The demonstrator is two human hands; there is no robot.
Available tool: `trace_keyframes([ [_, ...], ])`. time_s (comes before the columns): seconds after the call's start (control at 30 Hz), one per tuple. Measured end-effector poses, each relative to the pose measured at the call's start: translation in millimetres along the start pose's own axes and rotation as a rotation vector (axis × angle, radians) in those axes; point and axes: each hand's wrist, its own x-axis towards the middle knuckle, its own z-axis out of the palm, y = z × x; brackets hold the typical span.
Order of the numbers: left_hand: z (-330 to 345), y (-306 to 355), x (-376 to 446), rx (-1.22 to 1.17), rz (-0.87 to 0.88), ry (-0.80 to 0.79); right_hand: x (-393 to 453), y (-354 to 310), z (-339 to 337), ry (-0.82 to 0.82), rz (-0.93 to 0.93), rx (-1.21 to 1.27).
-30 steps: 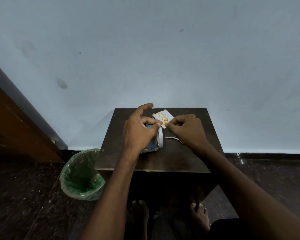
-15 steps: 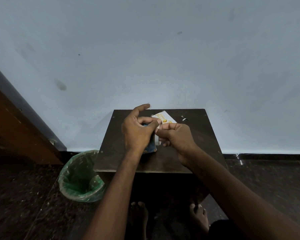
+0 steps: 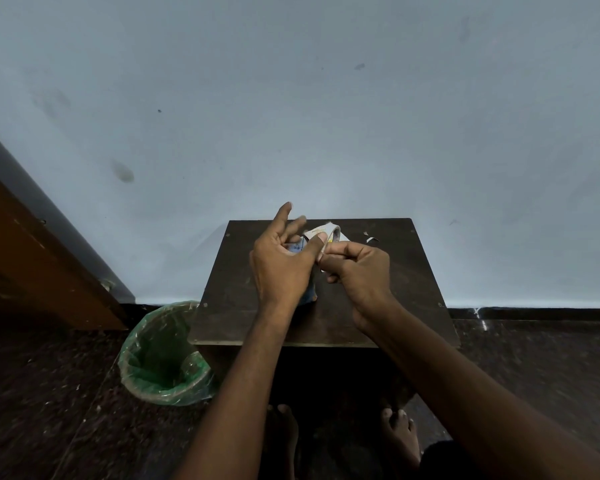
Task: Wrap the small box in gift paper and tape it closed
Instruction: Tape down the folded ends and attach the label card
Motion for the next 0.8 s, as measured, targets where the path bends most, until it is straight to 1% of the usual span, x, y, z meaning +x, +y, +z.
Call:
trace_keyframes([
  [0.1,-3,0,3,-0.006,-0.013,-0.049,0,0,0,-0.017,-0.034,-0.015],
  [0.17,-3,-1,3,0.017,-0.018,-0.029,0,-2,-1,-0.028,-0.056,-0.042],
  [0.2,-4,-1,4,0.041,-0.014,-0.006,2,-2,-3,-0.014,-0.079,-0.105],
  [0.23,-5,-2,4,0.061,-0.001,0.011,5,-1,-6,0.022,-0.12,-0.237],
  [0.27,-6,-3,6,0.069,0.013,0.011,11,2,-11,0.066,-0.168,-0.433],
  [0.33,-11,-6,9,0.056,0.034,-0.029,22,5,-22,0.114,-0.233,-0.874],
  [0.37,-14,-7,10,0.058,0.045,-0.064,25,5,-27,0.11,-0.237,-1.047],
  [0.4,-17,-8,10,0.075,0.065,-0.106,27,6,-31,0.093,-0.234,-1.176],
  [0.47,-21,-11,11,0.144,0.109,-0.187,28,7,-33,0.035,-0.216,-1.356],
  [0.57,-27,-13,12,0.171,0.139,-0.264,31,9,-33,-0.067,-0.167,-1.503],
  [0.67,-32,-14,13,0.108,0.118,-0.295,35,10,-30,-0.142,-0.102,-1.53],
  [0.73,-34,-15,15,0.073,0.112,-0.301,37,10,-29,-0.118,-0.106,-1.544],
  [0.77,-35,-16,15,0.059,0.113,-0.3,39,9,-29,-0.062,-0.178,-1.56],
  [0.8,-35,-17,16,0.048,0.116,-0.29,40,7,-27,0.012,-0.279,-1.524],
])
